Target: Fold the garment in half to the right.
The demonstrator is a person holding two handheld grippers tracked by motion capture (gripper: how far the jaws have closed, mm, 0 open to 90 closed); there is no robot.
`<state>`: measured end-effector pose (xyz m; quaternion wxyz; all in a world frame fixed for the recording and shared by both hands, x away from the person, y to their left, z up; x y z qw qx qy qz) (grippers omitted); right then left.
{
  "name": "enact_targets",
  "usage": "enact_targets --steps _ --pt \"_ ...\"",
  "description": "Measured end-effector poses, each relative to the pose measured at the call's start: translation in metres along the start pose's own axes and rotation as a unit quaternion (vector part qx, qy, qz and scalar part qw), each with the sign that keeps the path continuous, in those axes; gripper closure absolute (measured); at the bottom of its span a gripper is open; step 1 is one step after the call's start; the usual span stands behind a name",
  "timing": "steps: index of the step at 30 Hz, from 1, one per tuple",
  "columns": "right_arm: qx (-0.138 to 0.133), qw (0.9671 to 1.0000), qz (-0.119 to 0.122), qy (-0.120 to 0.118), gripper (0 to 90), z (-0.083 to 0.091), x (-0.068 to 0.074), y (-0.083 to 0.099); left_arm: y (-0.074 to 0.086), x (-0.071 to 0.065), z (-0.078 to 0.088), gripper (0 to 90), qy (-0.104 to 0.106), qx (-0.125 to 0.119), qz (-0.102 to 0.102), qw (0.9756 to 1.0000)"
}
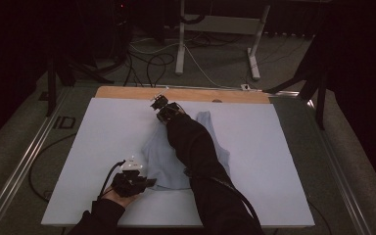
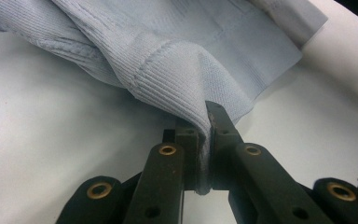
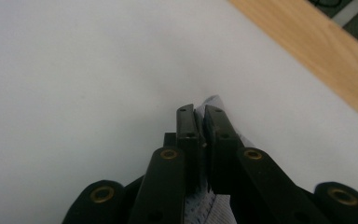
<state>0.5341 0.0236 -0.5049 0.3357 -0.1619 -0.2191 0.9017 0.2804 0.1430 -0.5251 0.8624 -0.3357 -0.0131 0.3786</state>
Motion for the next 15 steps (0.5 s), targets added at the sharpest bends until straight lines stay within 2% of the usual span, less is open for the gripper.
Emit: enact_targets --steps 5,10,15 --pt "-0.017 0.9998 -0.001 -0.008 86.0 0.011 -0.002 0.000 -0.002 -0.004 0.002 86.3 -0.002 -0.005 -0.005 1.0000" --pt "-0.021 0.9997 -0.004 -0.008 85.9 0.017 -0.006 -0.001 -0.005 -0.007 0.003 86.3 -0.003 -0.007 -0.012 0.9999" --pt "-0.029 0.9996 -0.006 -0.007 86.0 0.032 -0.012 -0.003 -0.013 -0.013 0.008 86.3 -0.001 -0.016 -0.024 0.9996"
Point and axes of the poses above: each handheld gripper's, and its own axes: z roughly backward along the jaws, y roughly out of its underside, x roughly to its left, the point moved 2 cm from there along -z, roughly forward along the jaws, and after that the axes turned 9 degrees about x, right-handed, at the moved point
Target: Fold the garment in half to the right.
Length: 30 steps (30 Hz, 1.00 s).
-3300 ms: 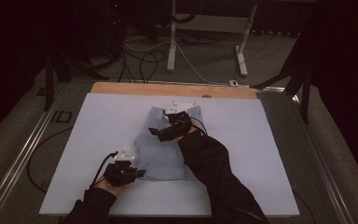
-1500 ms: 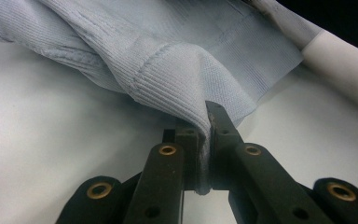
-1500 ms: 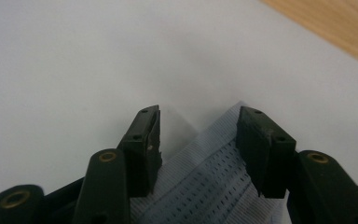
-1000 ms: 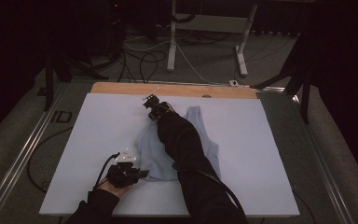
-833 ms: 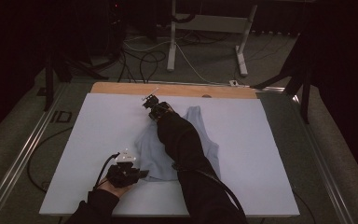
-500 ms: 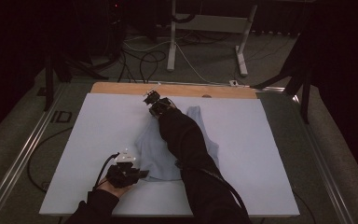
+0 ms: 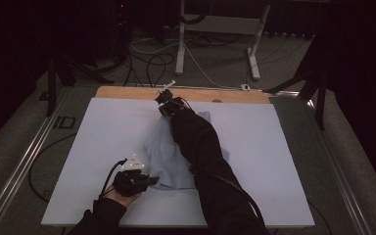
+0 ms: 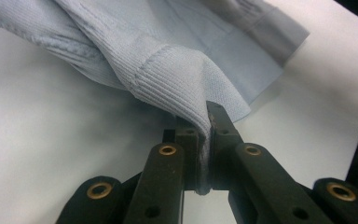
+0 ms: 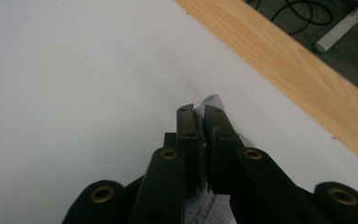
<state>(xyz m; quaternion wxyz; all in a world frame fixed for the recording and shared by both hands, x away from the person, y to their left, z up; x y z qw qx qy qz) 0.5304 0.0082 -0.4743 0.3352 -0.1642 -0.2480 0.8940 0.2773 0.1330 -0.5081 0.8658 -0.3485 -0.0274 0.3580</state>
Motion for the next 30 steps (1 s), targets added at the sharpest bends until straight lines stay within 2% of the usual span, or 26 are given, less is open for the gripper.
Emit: enact_targets --steps 5,8,15,22,30 --pt "-0.012 0.9999 -0.005 0.000 86.0 0.013 -0.006 0.001 -0.010 -0.005 0.002 86.3 0.004 -0.002 -0.009 1.0000" --pt "-0.020 0.9996 -0.018 -0.007 86.0 0.019 -0.011 0.004 -0.016 -0.010 0.003 86.3 0.004 -0.002 -0.014 0.9999" --pt "-0.029 0.9992 -0.024 -0.008 85.9 0.032 -0.021 0.010 -0.029 -0.020 0.003 86.4 0.005 -0.002 -0.030 0.9995" --pt "-0.038 0.9987 -0.033 -0.012 85.9 0.046 -0.028 0.015 -0.042 -0.032 -0.001 86.3 0.011 -0.001 -0.049 0.9988" --pt "-0.054 0.9976 -0.039 -0.020 85.8 0.060 -0.043 0.025 -0.058 -0.046 -0.009 86.4 0.023 0.002 -0.066 0.9975"
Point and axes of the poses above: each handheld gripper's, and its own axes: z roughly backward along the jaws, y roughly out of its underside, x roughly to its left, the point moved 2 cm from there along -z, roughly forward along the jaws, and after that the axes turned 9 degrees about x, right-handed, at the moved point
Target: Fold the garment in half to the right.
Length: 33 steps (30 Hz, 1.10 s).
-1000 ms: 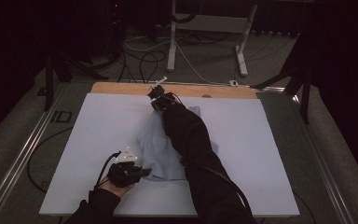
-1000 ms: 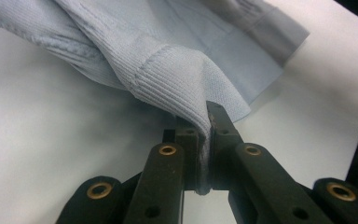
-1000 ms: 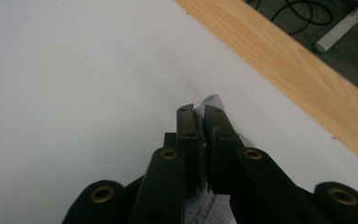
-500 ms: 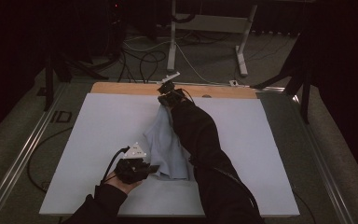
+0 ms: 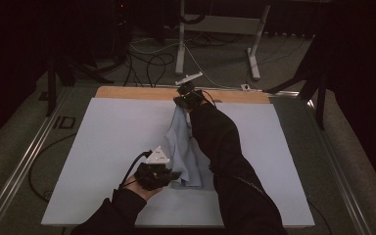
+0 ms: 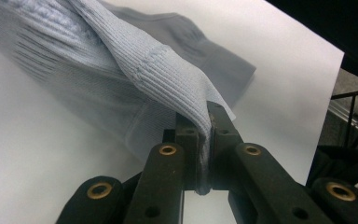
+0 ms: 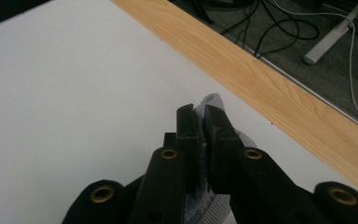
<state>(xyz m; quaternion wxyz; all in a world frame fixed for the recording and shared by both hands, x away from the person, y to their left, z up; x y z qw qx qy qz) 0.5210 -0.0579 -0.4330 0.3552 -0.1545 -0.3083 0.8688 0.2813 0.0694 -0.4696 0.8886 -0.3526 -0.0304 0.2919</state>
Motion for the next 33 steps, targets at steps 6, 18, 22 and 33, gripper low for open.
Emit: enact_targets --steps 6,18,22,33 --pt "-0.007 1.0000 -0.006 0.000 85.8 0.007 -0.010 0.008 -0.012 -0.008 -0.012 86.4 0.006 0.002 -0.012 0.9999" --pt "-0.008 1.0000 -0.004 -0.003 85.7 0.015 -0.037 0.033 -0.032 -0.018 -0.039 86.3 0.018 0.015 -0.024 0.9994" --pt "-0.005 0.9999 -0.011 -0.001 85.7 0.012 -0.042 0.039 -0.035 -0.020 -0.046 86.3 0.019 0.020 -0.026 0.9993" --pt "0.002 0.9999 -0.013 -0.001 85.6 0.007 -0.049 0.051 -0.040 -0.027 -0.070 86.3 0.018 0.039 -0.027 0.9987"
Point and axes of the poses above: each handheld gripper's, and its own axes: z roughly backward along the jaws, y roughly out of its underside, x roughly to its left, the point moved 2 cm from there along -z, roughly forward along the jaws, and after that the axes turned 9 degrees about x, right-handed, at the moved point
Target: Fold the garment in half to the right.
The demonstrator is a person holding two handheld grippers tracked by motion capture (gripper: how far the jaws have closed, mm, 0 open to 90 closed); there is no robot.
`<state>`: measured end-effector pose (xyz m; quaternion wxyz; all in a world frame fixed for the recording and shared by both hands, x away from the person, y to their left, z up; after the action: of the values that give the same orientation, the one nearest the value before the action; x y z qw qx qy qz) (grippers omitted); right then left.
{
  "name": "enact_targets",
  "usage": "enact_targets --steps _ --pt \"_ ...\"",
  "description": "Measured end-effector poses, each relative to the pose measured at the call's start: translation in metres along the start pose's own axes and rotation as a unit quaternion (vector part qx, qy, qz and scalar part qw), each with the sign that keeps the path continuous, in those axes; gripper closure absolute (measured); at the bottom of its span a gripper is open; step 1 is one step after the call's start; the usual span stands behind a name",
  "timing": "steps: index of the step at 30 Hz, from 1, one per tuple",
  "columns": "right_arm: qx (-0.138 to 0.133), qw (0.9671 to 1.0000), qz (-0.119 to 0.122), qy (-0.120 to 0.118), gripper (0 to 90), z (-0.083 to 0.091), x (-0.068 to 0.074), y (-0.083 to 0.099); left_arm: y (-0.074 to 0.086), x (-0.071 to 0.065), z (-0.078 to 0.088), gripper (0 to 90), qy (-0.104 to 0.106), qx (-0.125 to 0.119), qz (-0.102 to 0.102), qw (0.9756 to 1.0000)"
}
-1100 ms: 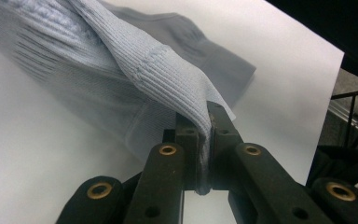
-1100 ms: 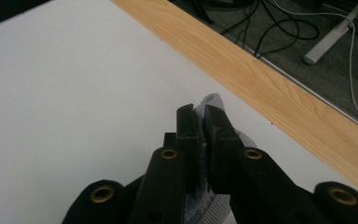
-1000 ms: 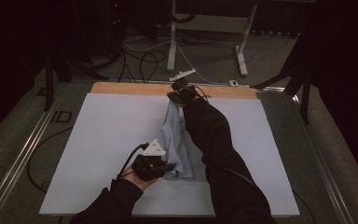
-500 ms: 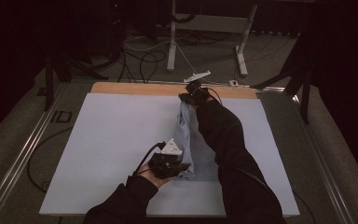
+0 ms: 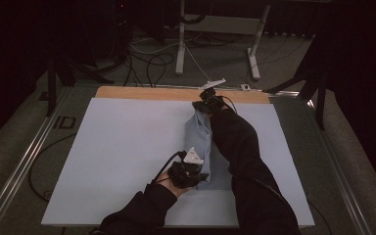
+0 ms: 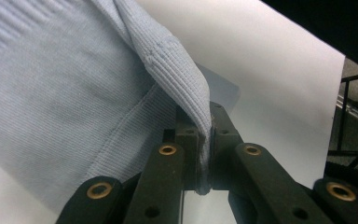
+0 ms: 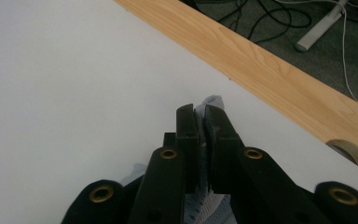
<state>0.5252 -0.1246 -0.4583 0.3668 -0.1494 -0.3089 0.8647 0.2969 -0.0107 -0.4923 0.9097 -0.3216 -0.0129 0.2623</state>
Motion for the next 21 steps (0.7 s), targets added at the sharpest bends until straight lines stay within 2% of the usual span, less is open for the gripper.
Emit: enact_targets --steps 4,7,11,15,18,21 --pt "-0.001 1.0000 0.000 -0.006 85.5 -0.002 -0.003 0.003 -0.003 -0.001 -0.010 86.3 -0.004 0.010 -0.003 0.9999" --pt "0.007 0.9999 0.008 0.001 85.4 -0.006 -0.005 0.008 -0.004 -0.001 -0.018 86.2 -0.006 0.018 -0.004 0.9998" --pt "0.006 1.0000 0.000 -0.004 85.4 -0.009 -0.007 0.012 -0.005 0.000 -0.024 86.2 -0.007 0.025 -0.003 0.9997" --pt "-0.007 0.9998 -0.007 -0.015 85.4 -0.012 -0.013 0.018 -0.007 0.000 -0.032 86.2 -0.007 0.029 0.001 0.9996" --pt "0.000 0.9999 -0.004 -0.015 85.1 -0.016 -0.015 0.022 -0.009 -0.002 -0.037 86.2 -0.008 0.035 0.001 0.9994" --pt "0.000 0.9997 -0.012 -0.022 85.1 -0.020 -0.020 0.027 -0.012 -0.003 -0.041 86.1 -0.007 0.039 0.002 0.9992"
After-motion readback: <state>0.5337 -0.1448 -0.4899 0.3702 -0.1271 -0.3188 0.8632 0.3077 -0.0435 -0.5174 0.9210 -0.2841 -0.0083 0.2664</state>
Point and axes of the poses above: each handheld gripper's, and its own axes: z roughly backward along the jaws, y roughly out of its underside, x roughly to its left, the point moved 2 cm from there along -z, roughly forward along the jaws, and after that the axes turned 9 degrees about x, right-handed, at the moved point
